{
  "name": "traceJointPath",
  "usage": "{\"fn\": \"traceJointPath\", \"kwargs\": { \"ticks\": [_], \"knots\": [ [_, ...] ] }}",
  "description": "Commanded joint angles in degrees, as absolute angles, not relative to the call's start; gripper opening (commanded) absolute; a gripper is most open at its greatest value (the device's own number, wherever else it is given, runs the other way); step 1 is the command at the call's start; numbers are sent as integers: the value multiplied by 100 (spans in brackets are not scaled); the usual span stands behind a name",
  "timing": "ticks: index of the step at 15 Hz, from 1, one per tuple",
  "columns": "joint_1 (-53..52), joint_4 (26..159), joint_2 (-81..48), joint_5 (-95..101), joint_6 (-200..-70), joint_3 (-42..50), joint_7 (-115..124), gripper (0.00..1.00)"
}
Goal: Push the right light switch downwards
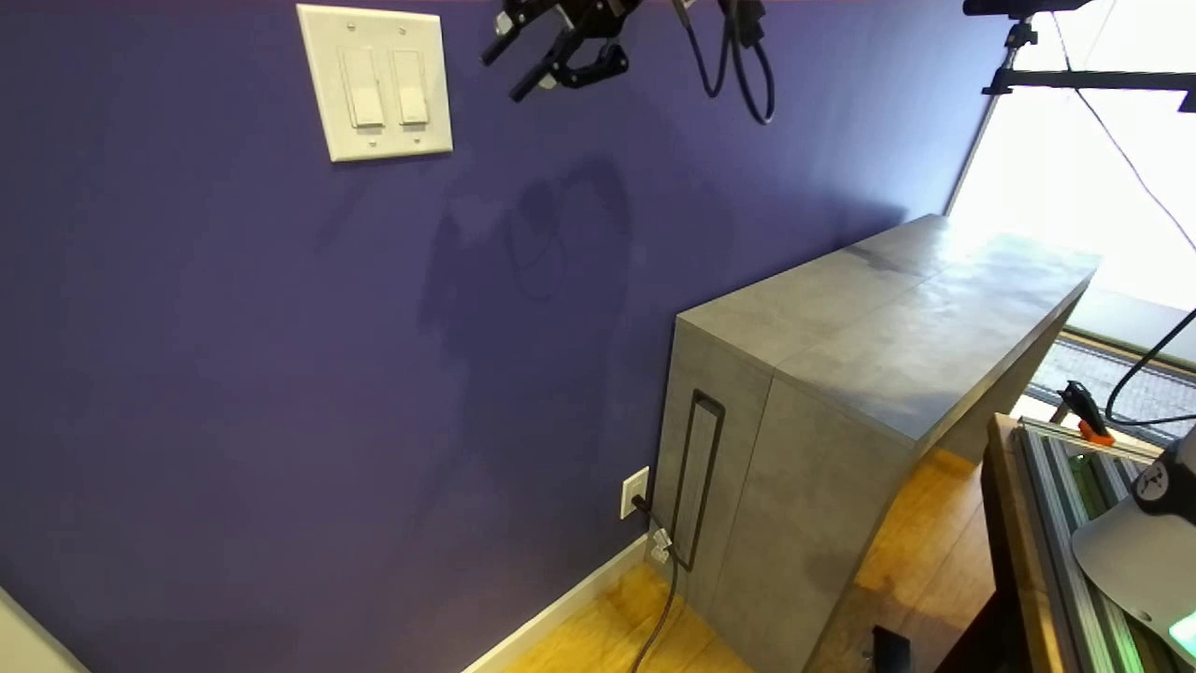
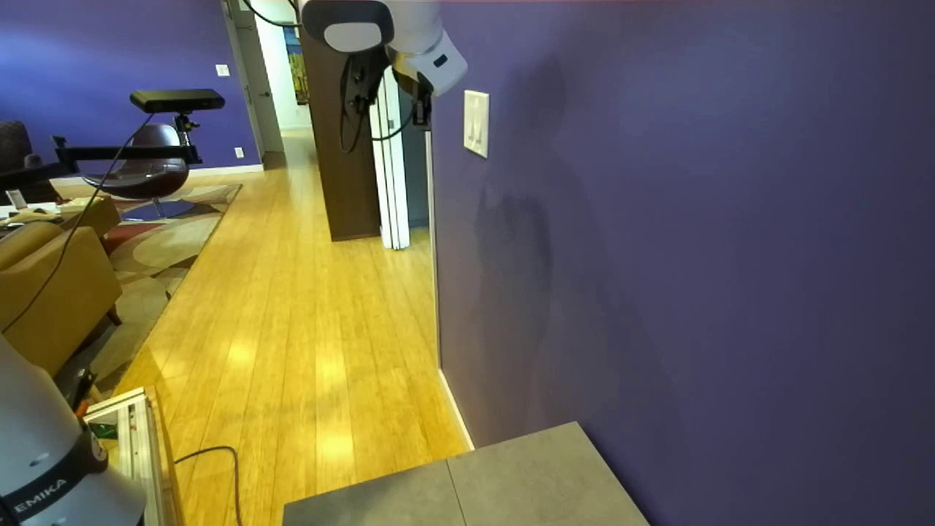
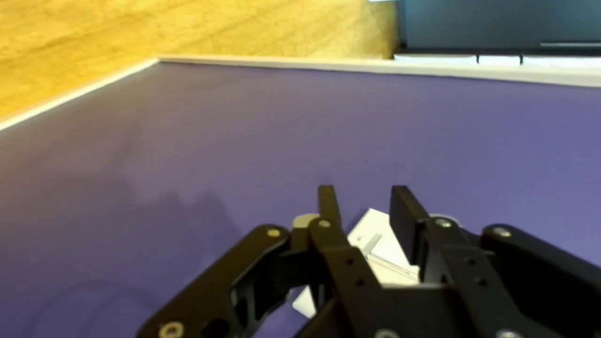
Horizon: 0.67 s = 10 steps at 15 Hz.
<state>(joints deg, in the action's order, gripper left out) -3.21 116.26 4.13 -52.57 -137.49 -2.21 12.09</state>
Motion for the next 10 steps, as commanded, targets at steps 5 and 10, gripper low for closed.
{"fn": "traceJointPath", "kwargs": {
  "ticks": [5, 10],
  "knots": [
    [0, 11403, 1072, -2339, -11762, -230, 2562, 95],
    [34, 11115, 1385, -801, -11247, -452, 3250, 100]
  ]
}}
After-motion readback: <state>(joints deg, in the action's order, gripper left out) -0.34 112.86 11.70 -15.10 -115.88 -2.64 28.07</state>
